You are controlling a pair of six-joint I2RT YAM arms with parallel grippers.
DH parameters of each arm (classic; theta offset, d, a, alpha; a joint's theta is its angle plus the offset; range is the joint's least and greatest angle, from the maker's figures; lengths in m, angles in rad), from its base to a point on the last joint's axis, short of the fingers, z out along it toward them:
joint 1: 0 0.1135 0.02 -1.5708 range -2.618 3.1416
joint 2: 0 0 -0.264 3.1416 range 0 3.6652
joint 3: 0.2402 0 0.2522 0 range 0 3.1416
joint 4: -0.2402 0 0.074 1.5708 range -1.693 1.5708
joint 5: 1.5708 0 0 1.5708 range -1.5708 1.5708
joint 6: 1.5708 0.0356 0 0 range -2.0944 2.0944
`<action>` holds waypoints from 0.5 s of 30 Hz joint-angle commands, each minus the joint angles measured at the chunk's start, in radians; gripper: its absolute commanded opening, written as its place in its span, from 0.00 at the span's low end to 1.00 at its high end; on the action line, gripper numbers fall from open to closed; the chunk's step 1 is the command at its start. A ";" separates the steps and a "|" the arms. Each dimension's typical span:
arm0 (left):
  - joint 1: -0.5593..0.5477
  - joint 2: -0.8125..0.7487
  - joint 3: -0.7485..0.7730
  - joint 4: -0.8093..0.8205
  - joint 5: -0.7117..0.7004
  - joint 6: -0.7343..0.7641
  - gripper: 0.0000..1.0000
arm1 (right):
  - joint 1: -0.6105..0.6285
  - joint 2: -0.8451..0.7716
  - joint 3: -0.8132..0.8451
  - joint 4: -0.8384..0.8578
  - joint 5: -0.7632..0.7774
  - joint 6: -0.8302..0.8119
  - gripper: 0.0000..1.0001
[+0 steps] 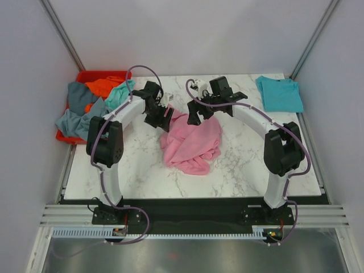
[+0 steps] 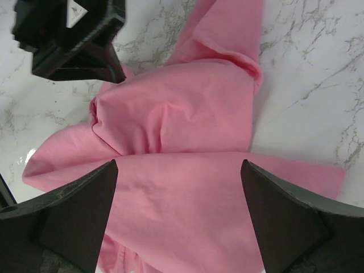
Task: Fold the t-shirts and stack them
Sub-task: Flatten the tshirt out
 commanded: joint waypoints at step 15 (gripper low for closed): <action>-0.059 0.195 0.208 -0.118 0.443 0.009 0.63 | -0.071 -0.224 -0.023 -0.013 0.231 -0.102 0.98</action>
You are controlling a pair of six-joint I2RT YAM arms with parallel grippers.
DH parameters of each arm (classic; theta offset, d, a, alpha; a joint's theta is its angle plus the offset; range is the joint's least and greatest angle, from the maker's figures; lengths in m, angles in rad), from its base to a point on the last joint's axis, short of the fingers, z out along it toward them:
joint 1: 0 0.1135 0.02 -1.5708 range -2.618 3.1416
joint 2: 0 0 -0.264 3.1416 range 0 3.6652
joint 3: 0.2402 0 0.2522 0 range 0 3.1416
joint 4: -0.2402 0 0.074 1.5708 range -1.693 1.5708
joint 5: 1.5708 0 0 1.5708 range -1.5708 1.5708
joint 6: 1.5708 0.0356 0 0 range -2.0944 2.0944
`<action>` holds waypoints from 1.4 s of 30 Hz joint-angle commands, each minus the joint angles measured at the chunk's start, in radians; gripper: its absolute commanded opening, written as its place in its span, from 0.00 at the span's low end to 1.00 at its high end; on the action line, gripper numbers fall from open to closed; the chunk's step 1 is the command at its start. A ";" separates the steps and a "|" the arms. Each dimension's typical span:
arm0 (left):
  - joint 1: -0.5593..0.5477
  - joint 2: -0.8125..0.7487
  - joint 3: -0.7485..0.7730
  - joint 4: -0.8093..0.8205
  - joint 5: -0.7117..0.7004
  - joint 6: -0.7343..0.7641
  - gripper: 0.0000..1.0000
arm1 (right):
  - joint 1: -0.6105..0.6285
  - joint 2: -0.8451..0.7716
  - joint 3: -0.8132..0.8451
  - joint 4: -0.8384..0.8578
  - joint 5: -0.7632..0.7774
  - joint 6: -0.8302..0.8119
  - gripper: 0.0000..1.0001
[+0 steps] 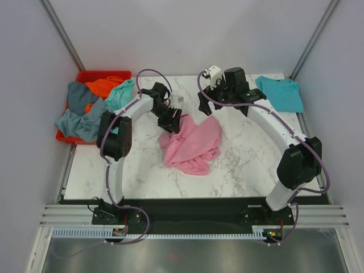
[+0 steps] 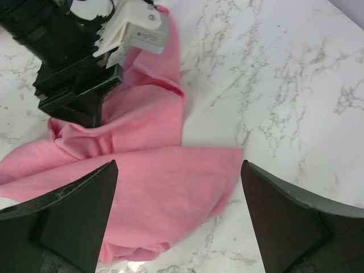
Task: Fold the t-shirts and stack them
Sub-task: Flatten the tshirt out
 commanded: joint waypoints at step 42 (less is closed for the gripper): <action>-0.294 -0.517 -0.038 -0.031 -0.153 0.081 0.77 | -0.304 -0.120 -0.137 0.058 -0.090 0.148 0.98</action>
